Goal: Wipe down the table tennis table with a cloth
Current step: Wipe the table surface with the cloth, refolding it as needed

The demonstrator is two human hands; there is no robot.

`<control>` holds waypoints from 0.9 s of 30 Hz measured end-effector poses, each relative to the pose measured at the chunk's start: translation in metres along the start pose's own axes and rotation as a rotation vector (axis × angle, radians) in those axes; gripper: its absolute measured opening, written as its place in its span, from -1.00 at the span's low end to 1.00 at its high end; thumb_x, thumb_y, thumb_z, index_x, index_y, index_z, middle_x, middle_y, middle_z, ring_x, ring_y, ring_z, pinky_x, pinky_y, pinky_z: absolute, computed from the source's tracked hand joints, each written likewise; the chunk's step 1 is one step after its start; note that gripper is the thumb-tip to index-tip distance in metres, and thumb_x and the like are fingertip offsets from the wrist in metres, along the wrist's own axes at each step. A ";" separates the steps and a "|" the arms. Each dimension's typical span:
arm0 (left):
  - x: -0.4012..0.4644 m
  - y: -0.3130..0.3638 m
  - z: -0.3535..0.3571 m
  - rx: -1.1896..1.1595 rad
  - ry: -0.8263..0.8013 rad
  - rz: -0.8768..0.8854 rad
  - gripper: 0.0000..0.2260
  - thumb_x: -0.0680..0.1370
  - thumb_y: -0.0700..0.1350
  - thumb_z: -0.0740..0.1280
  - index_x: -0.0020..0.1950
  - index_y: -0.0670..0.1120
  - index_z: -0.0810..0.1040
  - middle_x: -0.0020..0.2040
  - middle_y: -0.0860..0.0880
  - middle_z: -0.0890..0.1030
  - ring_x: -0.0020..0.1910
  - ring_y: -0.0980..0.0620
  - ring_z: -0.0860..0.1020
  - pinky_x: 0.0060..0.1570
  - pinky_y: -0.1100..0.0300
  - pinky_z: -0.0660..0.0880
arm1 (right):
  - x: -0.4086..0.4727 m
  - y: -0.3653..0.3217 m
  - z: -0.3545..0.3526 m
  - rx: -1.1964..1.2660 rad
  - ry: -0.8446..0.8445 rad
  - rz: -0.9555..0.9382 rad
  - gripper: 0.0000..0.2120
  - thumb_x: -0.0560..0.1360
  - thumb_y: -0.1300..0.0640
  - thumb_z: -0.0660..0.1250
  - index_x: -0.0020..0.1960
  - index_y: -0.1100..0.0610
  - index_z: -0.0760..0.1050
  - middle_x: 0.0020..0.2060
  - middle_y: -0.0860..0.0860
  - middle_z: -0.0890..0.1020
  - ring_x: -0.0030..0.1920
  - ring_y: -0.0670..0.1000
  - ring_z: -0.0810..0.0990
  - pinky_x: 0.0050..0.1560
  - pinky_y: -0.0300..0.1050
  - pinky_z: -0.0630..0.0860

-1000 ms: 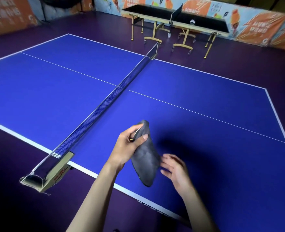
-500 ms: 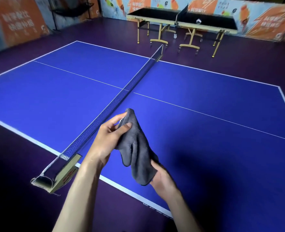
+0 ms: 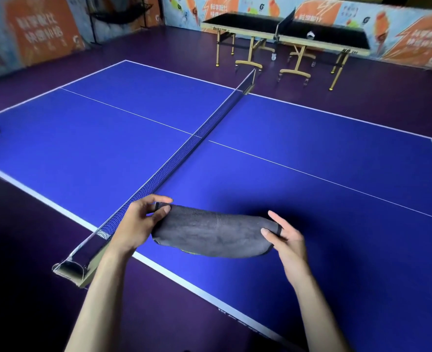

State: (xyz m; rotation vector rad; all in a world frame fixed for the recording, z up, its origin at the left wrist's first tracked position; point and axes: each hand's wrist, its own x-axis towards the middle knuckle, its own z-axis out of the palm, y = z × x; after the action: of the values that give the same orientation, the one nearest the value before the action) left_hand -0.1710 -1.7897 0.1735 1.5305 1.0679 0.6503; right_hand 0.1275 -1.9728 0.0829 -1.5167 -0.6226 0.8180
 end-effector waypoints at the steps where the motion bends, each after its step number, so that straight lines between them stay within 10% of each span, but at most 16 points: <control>1: 0.001 -0.001 -0.003 0.018 -0.028 0.009 -0.85 0.63 -0.17 0.38 0.18 -0.03 0.64 -0.08 -0.04 0.72 -0.07 0.00 0.66 -0.03 0.11 0.54 | 0.003 -0.004 -0.003 -0.063 -0.015 -0.017 -0.49 0.55 0.29 0.48 0.45 0.02 0.52 0.11 -0.03 0.75 0.19 -0.11 0.69 0.18 -0.27 0.56; 11: 0.017 -0.010 -0.002 0.429 0.025 -0.011 -0.73 0.45 -0.26 0.55 0.01 0.08 0.68 -0.15 0.08 0.73 -0.13 0.25 0.65 -0.01 0.16 0.55 | 0.041 -0.022 -0.032 -0.693 -0.064 -0.078 -0.83 0.42 0.20 0.59 -0.22 0.03 0.63 -0.33 -0.09 0.66 -0.25 -0.01 0.59 -0.21 -0.07 0.47; 16: 0.016 -0.005 0.004 0.348 0.198 0.029 -0.90 0.47 0.03 0.56 -0.11 0.06 0.70 -0.25 0.05 0.67 -0.20 0.13 0.63 -0.19 0.20 0.54 | 0.040 -0.037 -0.037 -0.709 -0.334 -0.042 -0.82 0.52 0.16 0.51 -0.15 0.06 0.51 0.07 -0.17 0.65 0.10 -0.21 0.60 0.07 -0.23 0.46; 24: 0.029 0.021 0.010 0.342 0.122 0.116 -0.82 0.51 -0.21 0.52 -0.07 0.10 0.74 -0.18 0.17 0.68 -0.40 0.17 0.47 -0.29 0.45 0.41 | 0.034 -0.017 -0.021 -0.703 -0.513 0.098 -0.65 0.35 0.20 0.61 0.00 0.00 0.52 -0.23 -0.09 0.55 -0.24 -0.10 0.47 -0.13 -0.10 0.39; 27: 0.028 0.034 0.009 0.409 0.048 0.148 -0.76 0.53 -0.22 0.48 0.01 0.14 0.74 -0.49 0.20 0.47 -0.48 0.14 0.35 -0.38 0.39 0.33 | 0.030 -0.007 -0.012 -0.808 -0.562 0.118 -0.60 0.32 0.12 0.62 0.09 -0.05 0.57 -0.26 -0.11 0.51 -0.27 -0.09 0.44 -0.16 -0.09 0.37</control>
State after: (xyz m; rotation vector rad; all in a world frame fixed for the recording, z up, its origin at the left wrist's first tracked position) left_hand -0.1416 -1.7684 0.2004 1.9692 1.1818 0.5955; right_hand 0.1558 -1.9553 0.0862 -2.0637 -1.4098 1.1775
